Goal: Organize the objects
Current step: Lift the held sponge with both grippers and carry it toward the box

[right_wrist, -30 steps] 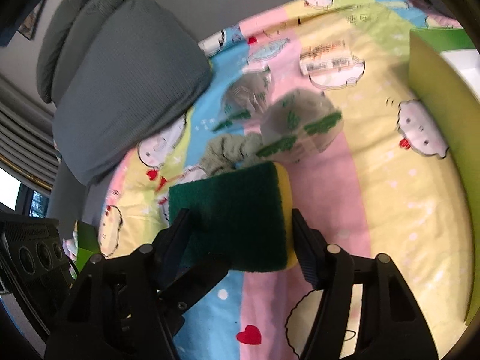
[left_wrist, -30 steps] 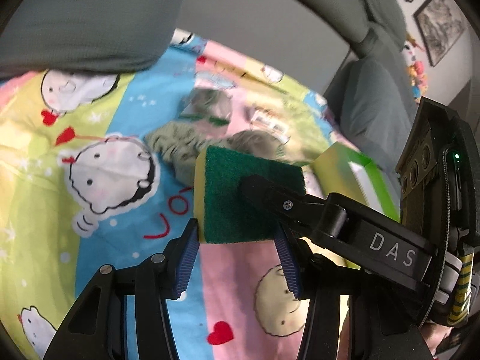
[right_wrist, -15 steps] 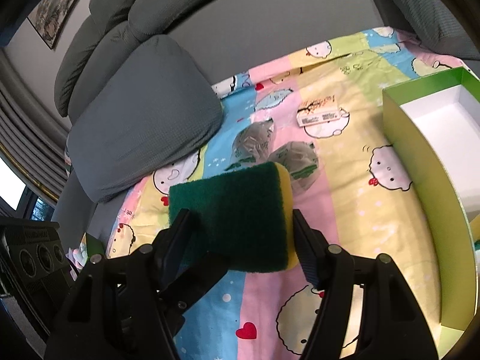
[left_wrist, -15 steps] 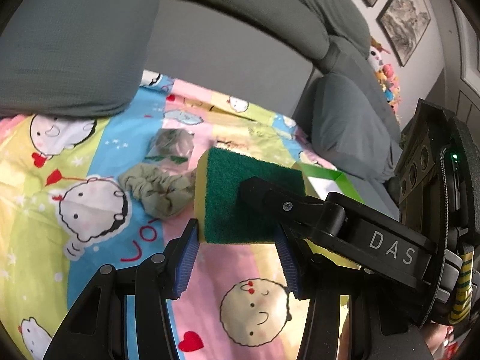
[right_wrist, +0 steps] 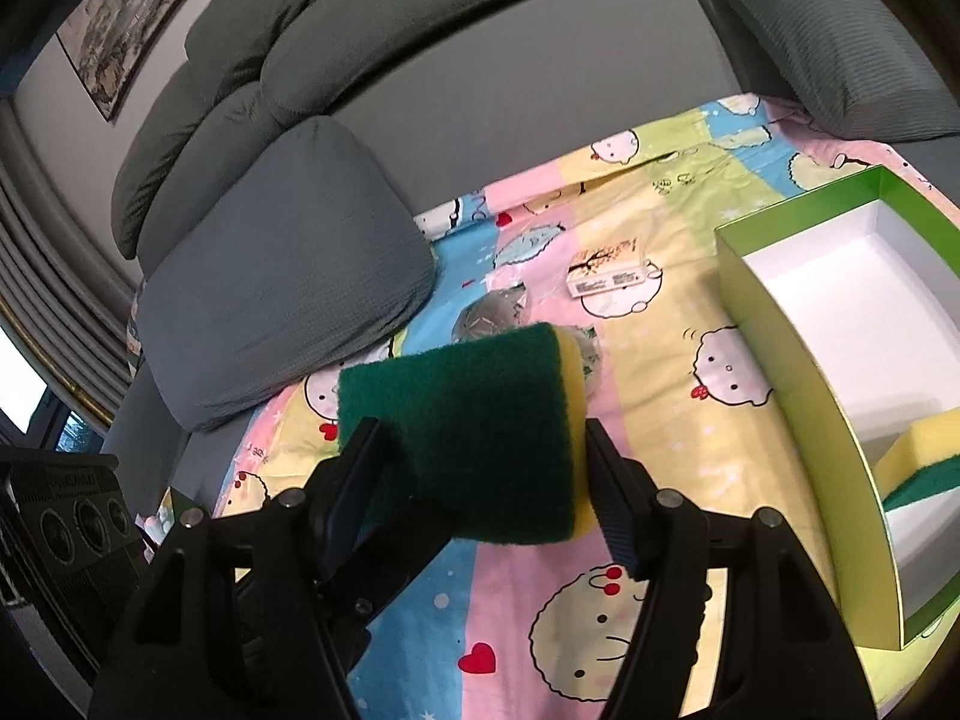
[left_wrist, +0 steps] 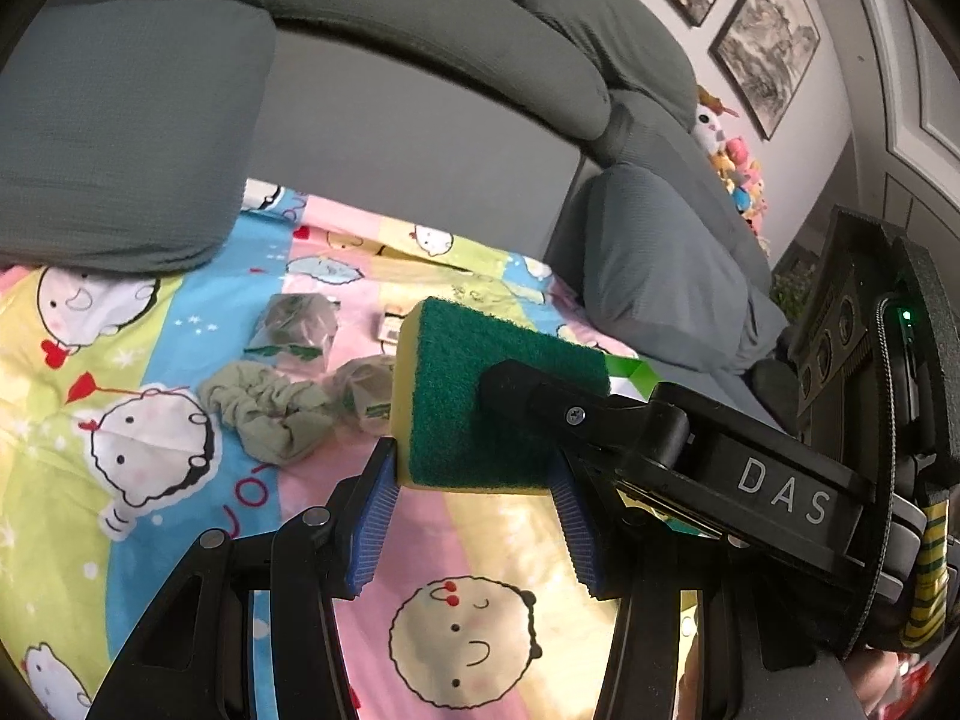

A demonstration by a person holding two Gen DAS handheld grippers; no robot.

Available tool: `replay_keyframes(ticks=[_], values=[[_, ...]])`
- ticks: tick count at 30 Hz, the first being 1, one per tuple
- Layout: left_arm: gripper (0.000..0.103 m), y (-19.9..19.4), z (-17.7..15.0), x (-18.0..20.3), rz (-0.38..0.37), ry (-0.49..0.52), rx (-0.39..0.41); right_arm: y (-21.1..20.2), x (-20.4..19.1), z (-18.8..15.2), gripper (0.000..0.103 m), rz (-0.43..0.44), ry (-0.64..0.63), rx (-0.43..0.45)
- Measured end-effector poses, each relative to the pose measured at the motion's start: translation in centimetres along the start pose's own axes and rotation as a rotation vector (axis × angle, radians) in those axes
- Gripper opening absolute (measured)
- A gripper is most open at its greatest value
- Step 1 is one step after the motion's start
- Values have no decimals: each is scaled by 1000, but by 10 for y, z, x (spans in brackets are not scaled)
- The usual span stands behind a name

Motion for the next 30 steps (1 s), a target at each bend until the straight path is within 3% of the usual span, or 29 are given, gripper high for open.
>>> replay_keyframes(ticks=[15,30], values=[[51,16,1,23,-29,29,0,-7,22,11,65,-17,33,23],[51,35,3,81,-107,85,-1,-49,60,28,65,-65,54,99]])
Point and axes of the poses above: each gripper's, at about its wrist camera, not at the fingertips, and y roughly the way its jaws point, x to its right, z to its top, the point moved 10 cm from there along y, roughly the way its jaws point, and after that the axes turned 5 degrees about -z, right-handed, at the moved point
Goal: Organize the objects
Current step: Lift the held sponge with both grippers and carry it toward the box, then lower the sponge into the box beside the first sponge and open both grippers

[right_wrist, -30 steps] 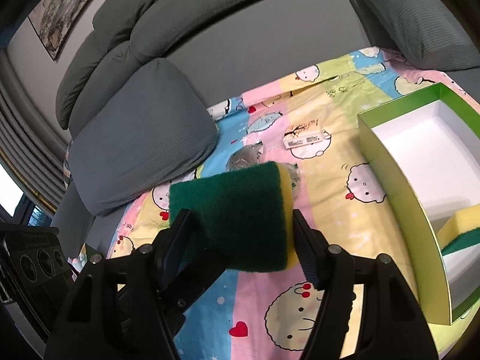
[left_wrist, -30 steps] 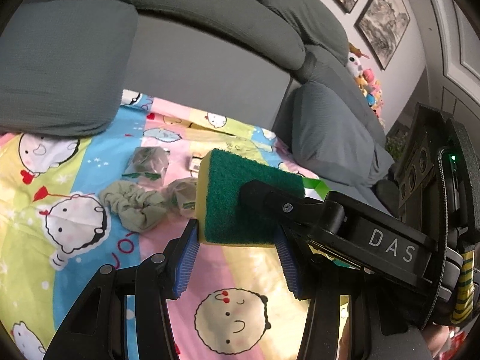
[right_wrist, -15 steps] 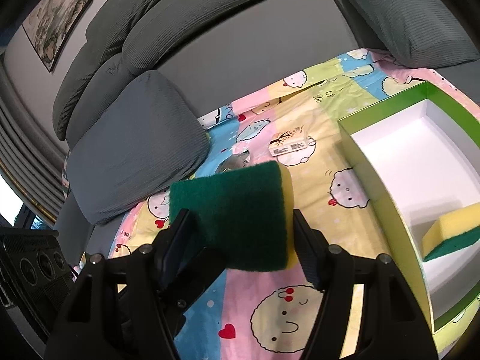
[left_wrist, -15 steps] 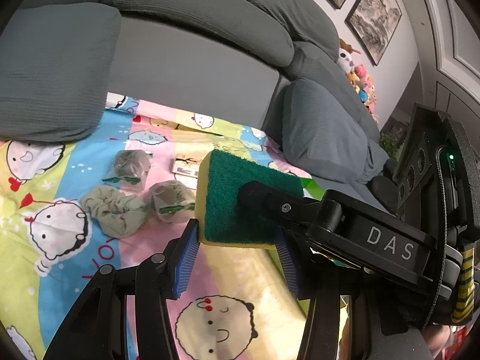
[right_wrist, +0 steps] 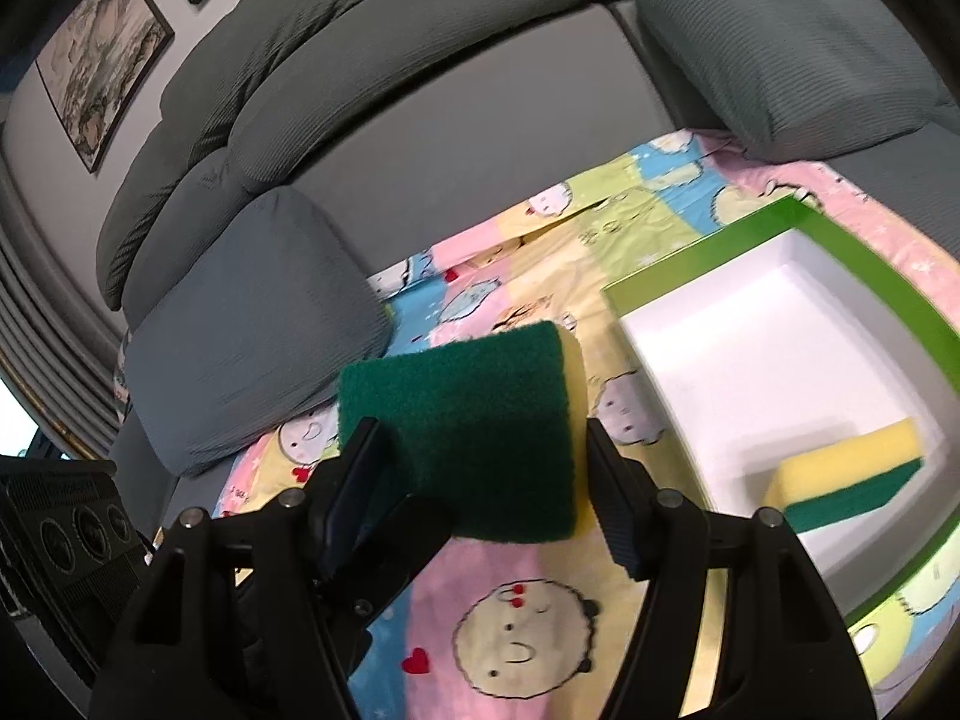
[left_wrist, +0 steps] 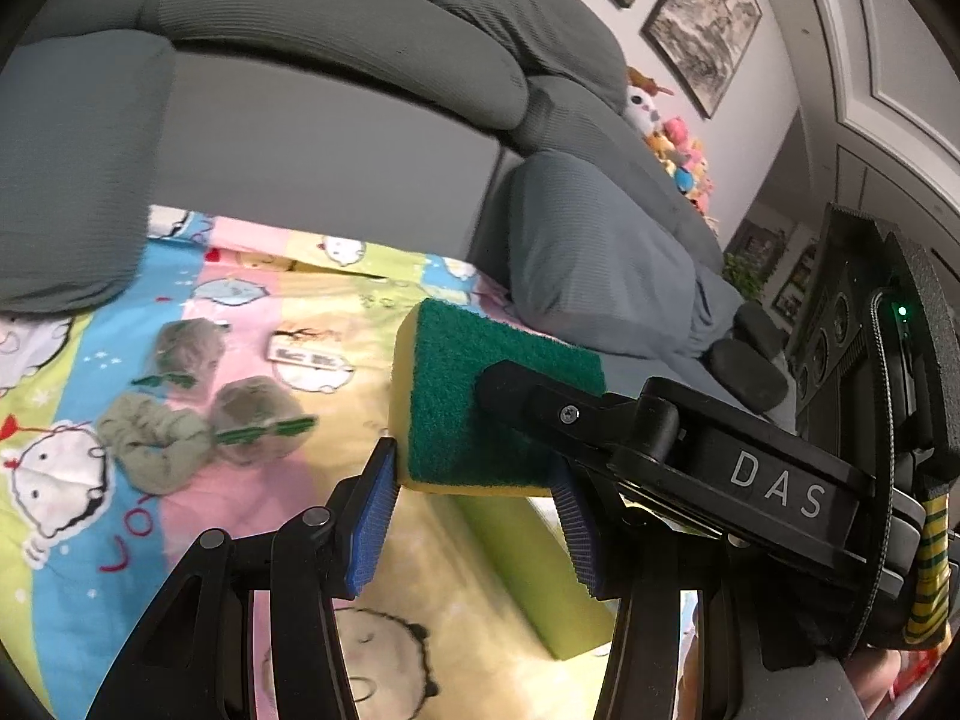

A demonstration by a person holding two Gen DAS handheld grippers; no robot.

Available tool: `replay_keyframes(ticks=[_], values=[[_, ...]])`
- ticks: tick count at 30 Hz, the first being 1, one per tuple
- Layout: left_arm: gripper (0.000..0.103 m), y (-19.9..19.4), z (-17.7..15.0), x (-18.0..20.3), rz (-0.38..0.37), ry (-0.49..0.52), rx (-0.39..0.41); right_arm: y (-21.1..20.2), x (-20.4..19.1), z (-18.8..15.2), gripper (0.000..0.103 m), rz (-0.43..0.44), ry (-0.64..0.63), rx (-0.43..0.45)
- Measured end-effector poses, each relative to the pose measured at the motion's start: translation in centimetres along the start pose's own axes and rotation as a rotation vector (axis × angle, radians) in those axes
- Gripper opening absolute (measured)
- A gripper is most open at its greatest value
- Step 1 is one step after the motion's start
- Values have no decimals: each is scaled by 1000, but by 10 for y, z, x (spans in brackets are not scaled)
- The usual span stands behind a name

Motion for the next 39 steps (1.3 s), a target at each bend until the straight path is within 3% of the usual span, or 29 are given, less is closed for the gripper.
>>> replay_keyframes(ticks=[5,24,39], values=[[51,18,6,27,-11,57,-4,-13,22,17,65,5,41,41],[51,105,-27,107,-104,162,-191,-40,150,26,65,-97,339,83],[51,139,-64,120,-191,82,-306,-41,201,13,65,-232,421,41]])
Point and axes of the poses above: each gripper's, at about its wrist camera, not at the fingertips, and y roughly the way its jaws point, x to its right, z to its top, the point moved 10 cm from there along y, roughly the way its jaws point, and after that the axes turned 5 degrees about -z, right-handed, at the moved point
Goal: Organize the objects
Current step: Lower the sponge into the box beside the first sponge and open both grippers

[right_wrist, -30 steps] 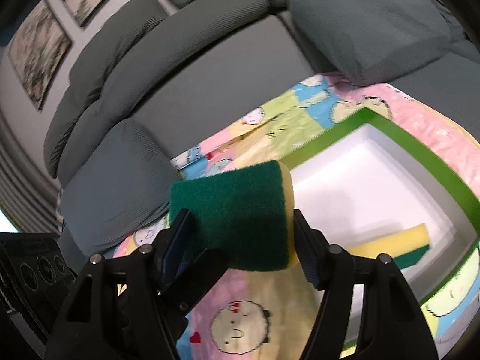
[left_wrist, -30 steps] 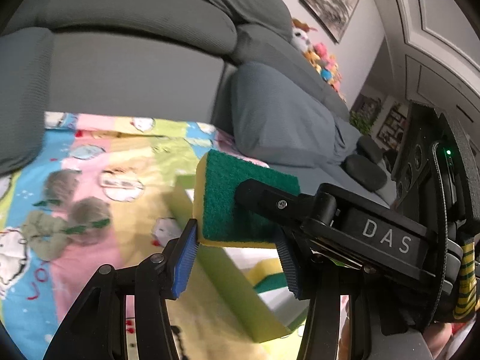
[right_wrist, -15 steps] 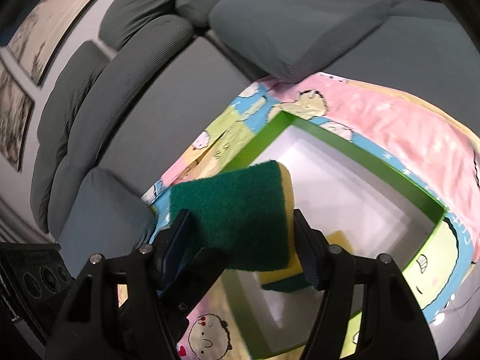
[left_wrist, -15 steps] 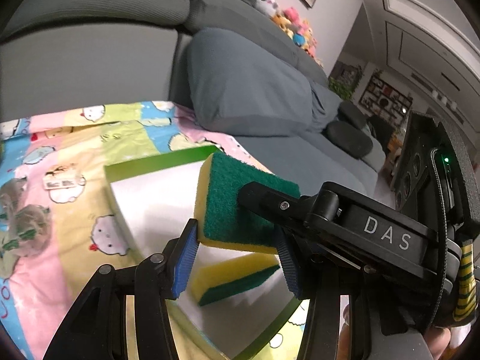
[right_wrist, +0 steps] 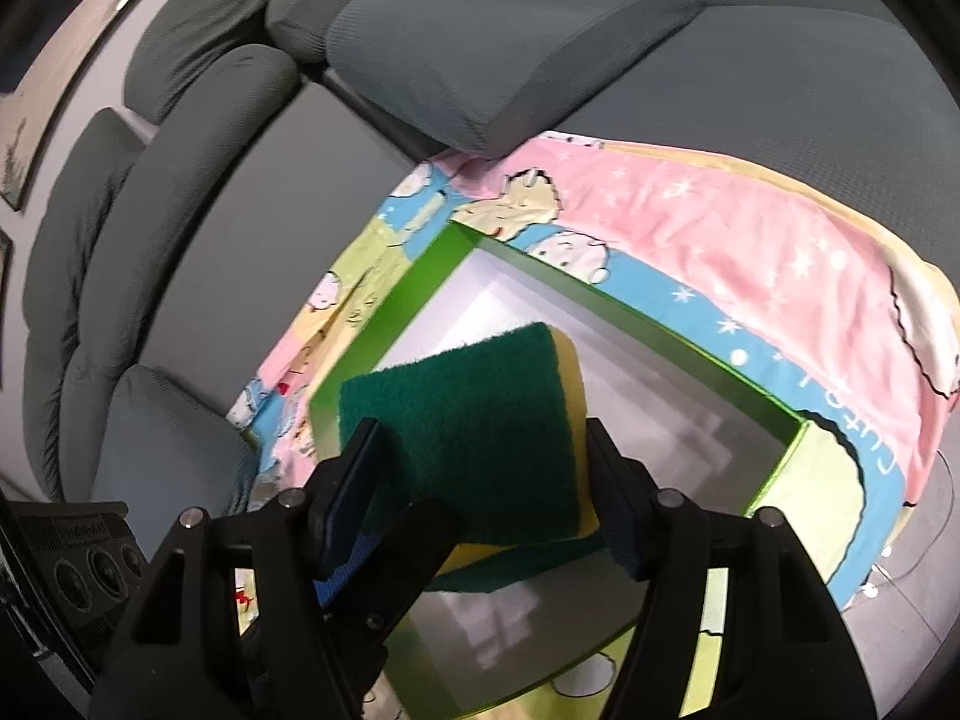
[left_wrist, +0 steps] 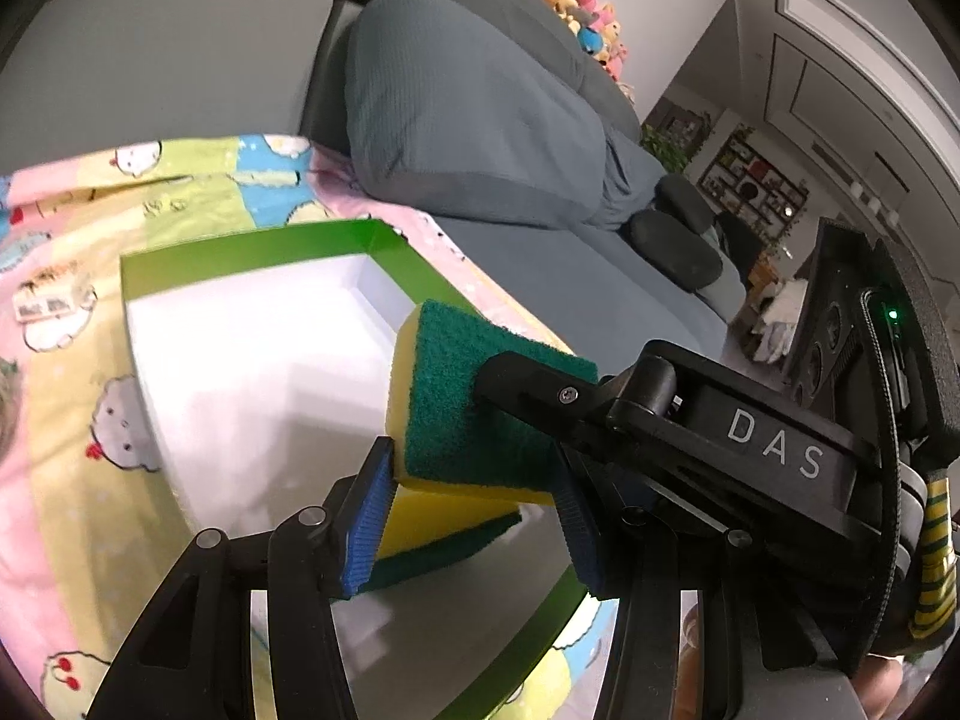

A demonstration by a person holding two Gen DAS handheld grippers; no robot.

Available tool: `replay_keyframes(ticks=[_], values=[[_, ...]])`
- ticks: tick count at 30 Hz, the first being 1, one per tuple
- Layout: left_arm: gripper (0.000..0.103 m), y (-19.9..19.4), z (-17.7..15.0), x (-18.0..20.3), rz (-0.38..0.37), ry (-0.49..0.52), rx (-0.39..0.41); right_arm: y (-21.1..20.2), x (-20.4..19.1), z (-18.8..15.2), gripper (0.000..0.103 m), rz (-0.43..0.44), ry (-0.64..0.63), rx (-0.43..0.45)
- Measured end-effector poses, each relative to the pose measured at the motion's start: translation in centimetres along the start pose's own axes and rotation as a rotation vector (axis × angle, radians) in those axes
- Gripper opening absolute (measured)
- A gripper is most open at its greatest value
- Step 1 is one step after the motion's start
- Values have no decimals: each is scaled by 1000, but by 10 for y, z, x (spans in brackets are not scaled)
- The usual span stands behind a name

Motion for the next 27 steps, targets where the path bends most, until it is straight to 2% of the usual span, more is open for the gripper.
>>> replay_keyframes(ticks=[8,19,24,27], values=[[51,8,-11,-5,-23,-40,-43,10,12,-3,65,-64,18,-23],[51,2,-14,-2,-13,-37,-40,11,16,-4,65,-96,27,-19],[51,-23,-11,3,-23,-16,-4,-7,4,6,66,-64,8,82],[51,-50,-6,-2,10,-11,44,-15,-8,7,75,-33,-4,118]])
Point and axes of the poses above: each gripper's, at about its wrist camera, not at the fingertips, and y roughly the way its jaws point, x to its right, z to its top, the point moved 10 cm from there along y, roughly the way its jaws point, and after that the axes turned 5 degrees about -z, right-handed, at the moved point
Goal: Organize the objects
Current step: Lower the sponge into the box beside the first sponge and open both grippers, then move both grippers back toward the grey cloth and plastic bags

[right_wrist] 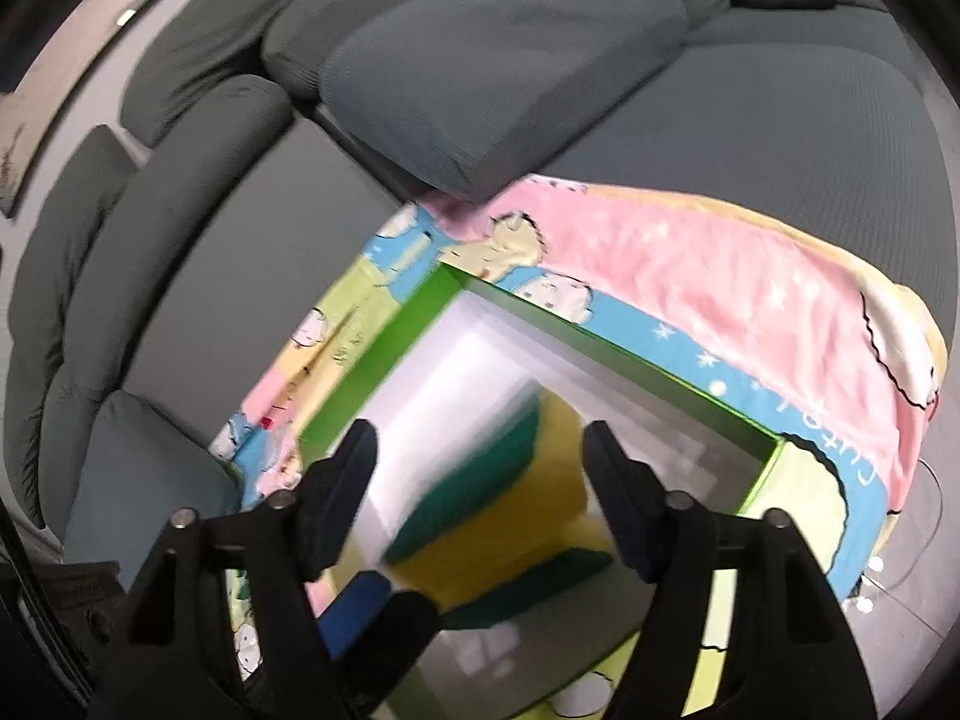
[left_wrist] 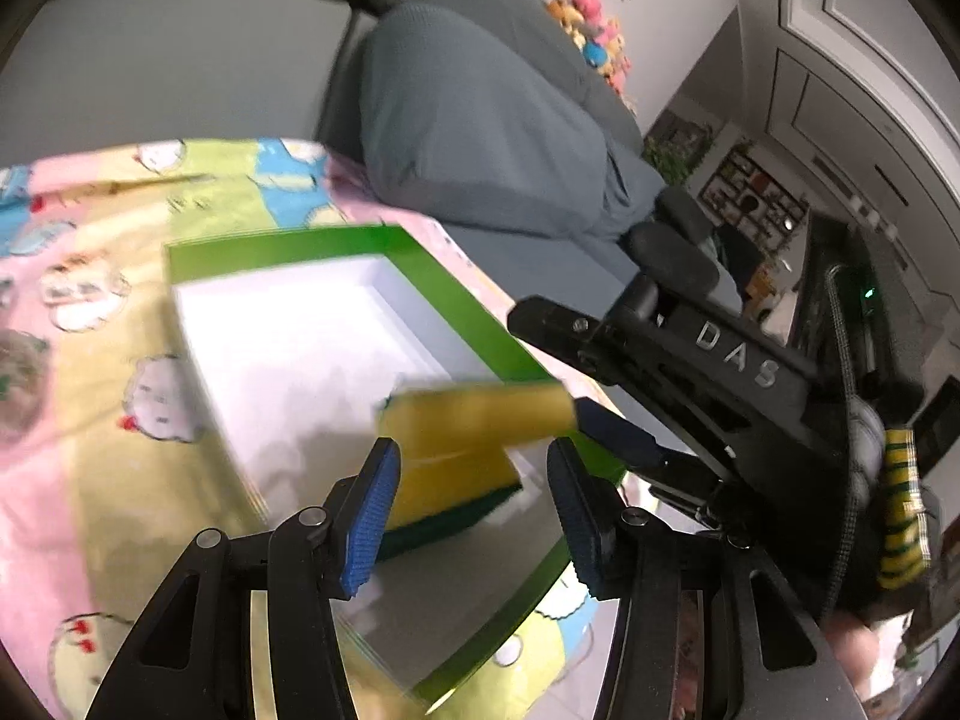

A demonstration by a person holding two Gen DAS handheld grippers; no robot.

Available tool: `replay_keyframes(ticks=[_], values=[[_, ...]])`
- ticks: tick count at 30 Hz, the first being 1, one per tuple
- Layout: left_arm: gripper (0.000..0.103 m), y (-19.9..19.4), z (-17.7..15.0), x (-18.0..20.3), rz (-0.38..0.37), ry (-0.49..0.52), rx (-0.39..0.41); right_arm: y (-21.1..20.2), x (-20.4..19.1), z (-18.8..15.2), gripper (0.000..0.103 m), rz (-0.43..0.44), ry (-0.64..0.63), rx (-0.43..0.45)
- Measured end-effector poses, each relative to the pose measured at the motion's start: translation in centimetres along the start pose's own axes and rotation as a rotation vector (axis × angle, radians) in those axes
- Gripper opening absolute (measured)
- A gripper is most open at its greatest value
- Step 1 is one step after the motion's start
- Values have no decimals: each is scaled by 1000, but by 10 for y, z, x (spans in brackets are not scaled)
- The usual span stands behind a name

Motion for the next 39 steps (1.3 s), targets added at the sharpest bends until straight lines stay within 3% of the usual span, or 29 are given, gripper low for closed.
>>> replay_keyframes(ticks=[7,13,16,22,27,33,39], values=[[51,-60,10,-18,51,3,83,-9,-24,-3,76,27,-32,24],[57,-101,7,-45,142,23,143,-16,-55,-10,77,53,-95,47],[57,-115,2,-66,165,-11,152,-19,-78,-20,79,93,-138,44],[69,-141,-5,-126,221,-148,199,-15,-124,-43,87,134,-254,22],[69,-159,-9,-177,347,-201,210,7,-160,-68,93,161,-348,-28],[70,-183,-16,-203,348,-268,218,30,-180,-95,93,151,-402,-97],[71,-203,-26,-232,407,-342,228,52,-192,-109,93,146,-425,-140]])
Point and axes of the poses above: each gripper's, at about its wrist camera, not at the fingertips, and y roughly the way its jaws point, x to its right, z to its top, the point moved 10 cm from there along y, roughly the way its jaws point, and after that the axes turned 5 degrees about -z, right-handed, at the moved point
